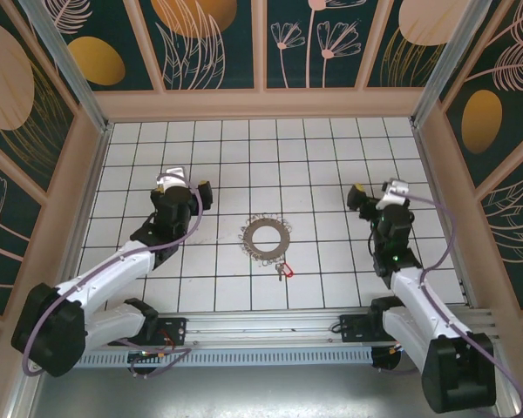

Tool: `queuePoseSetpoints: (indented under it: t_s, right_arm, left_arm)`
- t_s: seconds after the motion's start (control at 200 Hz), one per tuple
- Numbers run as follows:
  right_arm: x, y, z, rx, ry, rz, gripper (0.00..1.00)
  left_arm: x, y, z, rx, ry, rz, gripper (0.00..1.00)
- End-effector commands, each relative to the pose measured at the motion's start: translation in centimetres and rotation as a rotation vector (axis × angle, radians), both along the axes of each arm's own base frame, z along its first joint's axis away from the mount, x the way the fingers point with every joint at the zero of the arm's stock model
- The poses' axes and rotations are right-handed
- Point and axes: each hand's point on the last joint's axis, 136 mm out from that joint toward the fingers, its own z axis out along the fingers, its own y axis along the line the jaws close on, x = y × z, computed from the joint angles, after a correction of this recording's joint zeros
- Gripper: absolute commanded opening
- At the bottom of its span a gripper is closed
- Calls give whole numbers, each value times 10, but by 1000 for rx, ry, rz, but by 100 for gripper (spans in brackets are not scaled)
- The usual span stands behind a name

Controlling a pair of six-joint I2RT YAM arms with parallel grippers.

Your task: Put the keys on the keyring

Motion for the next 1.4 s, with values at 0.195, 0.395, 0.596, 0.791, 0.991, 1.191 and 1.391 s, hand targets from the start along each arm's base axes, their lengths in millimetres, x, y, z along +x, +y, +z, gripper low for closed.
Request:
queuePoseSetpoints:
  t_s: [0.195, 0.395, 0.596, 0.791, 0.991, 1.191, 1.391]
  right_arm:
    - [0, -21, 18, -34, -238, -18, 99]
    - [14, -16, 2, -37, -247, 9, 99]
    - [26, -17, -14, -44, -246, 4, 99]
    - [42, -34, -25, -10, -167, -90, 99]
    - [58, -44, -36, 0, -93, -151, 99]
    - [58, -31, -34, -42, -102, -101, 99]
    - [59, -28, -34, -45, -97, -89, 99]
  left_arm:
    - [13, 110, 1, 164, -106, 386, 99]
    - [10, 138, -33, 166, -119, 426, 99]
    - [28, 129, -42, 186, -169, 293, 99]
    - [45, 124, -59, 129, -119, 161, 99]
    - [46, 123, -60, 117, -117, 135, 99]
    - [46, 123, -60, 120, -117, 135, 99]
    - [46, 122, -59, 119, -120, 133, 99]
